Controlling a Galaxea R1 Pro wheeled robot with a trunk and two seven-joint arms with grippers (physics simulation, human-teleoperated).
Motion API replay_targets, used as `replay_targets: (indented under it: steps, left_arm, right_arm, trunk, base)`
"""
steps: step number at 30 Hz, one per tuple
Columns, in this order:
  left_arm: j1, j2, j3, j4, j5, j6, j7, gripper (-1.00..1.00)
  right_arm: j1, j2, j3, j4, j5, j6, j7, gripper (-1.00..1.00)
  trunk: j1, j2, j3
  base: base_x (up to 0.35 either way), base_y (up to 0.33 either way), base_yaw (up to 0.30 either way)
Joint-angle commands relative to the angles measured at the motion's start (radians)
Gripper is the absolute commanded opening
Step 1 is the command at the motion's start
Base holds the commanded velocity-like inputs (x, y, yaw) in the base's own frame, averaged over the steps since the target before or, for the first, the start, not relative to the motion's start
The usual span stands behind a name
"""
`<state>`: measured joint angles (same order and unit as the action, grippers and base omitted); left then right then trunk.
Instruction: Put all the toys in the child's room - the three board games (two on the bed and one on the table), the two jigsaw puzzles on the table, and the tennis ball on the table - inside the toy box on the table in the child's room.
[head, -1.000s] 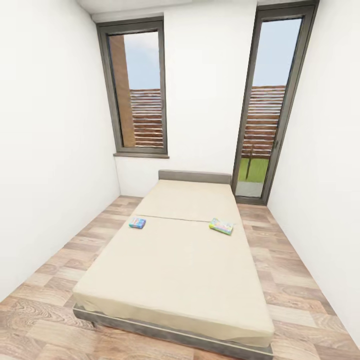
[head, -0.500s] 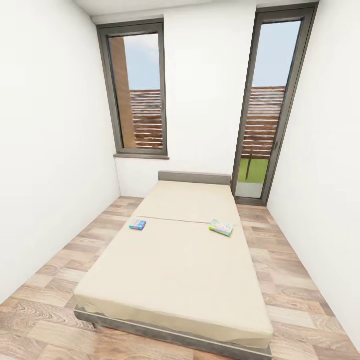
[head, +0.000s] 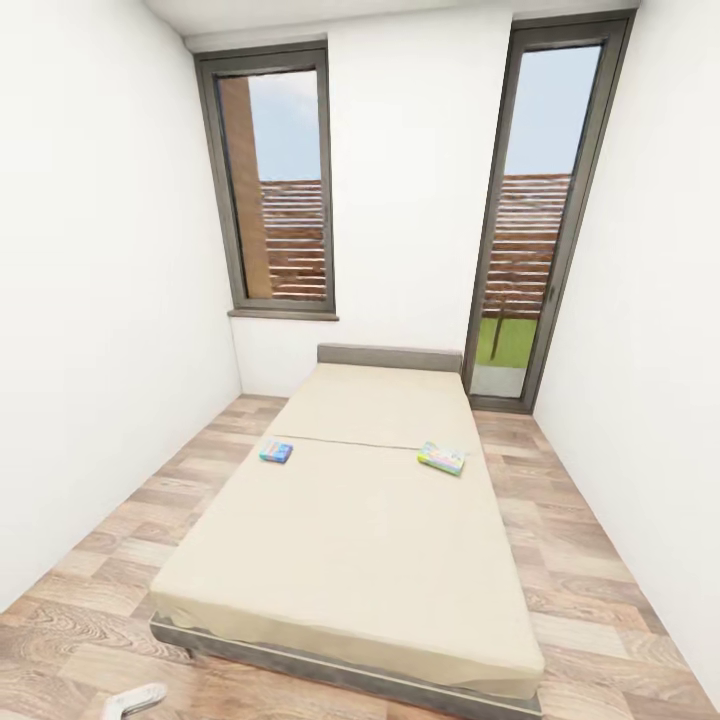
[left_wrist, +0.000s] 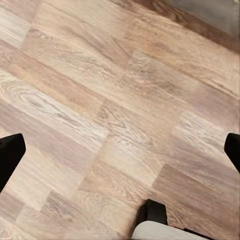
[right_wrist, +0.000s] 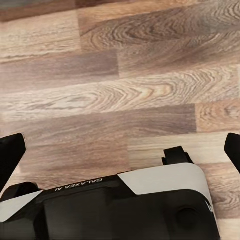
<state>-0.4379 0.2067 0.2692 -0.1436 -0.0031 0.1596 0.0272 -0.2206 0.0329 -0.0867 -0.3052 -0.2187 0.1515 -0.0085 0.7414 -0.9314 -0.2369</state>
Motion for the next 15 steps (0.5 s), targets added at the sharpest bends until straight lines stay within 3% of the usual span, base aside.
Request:
replay_targets:
  steps: [1,4,7,8,9,15]
  left_arm:
    - [0.0,0.0,0.003,-0.002,-0.001,0.006,-0.012,1.0]
    - [0.0,0.002,0.0,-0.001,-0.001,0.007,-0.079,1.0]
    - [0.0,0.007,-0.002,-0.001,-0.002,0.01,-0.202,1.0]
    - [0.001,0.008,-0.003,-0.001,-0.003,0.011,-0.253,1.0]
    - [0.001,0.012,-0.003,-0.001,-0.005,0.013,-0.345,1.0]
    - [0.001,0.015,-0.004,-0.001,-0.007,0.014,-0.38,1.0]
  right_arm:
    - [0.0,0.002,-0.006,-0.003,-0.003,0.006,-0.001,1.0]
    - [0.0,0.006,-0.005,-0.003,-0.002,0.005,-0.002,1.0]
    - [0.001,0.008,-0.005,-0.003,-0.003,0.005,-0.004,1.0]
    - [0.001,0.008,-0.005,-0.003,-0.002,0.005,-0.005,1.0]
    - [0.001,0.005,-0.005,-0.003,-0.002,0.004,-0.005,1.0]
    - [0.001,0.006,-0.005,-0.003,-0.002,0.004,-0.005,1.0]
  trunk:
    - [-0.004,0.006,0.002]
    - [-0.015,0.027,0.011]
    - [-0.027,0.048,0.021]
    - [-0.031,0.055,0.024]
    - [-0.035,0.062,0.027]
    - [-0.058,0.104,0.046]
  base:
    - [0.0,0.0,0.0]
    - [0.0,0.0,0.0]
    - [0.0,0.0,0.0]
    - [0.0,0.0,0.0]
    - [0.0,0.0,0.0]
    - [0.0,0.0,0.0]
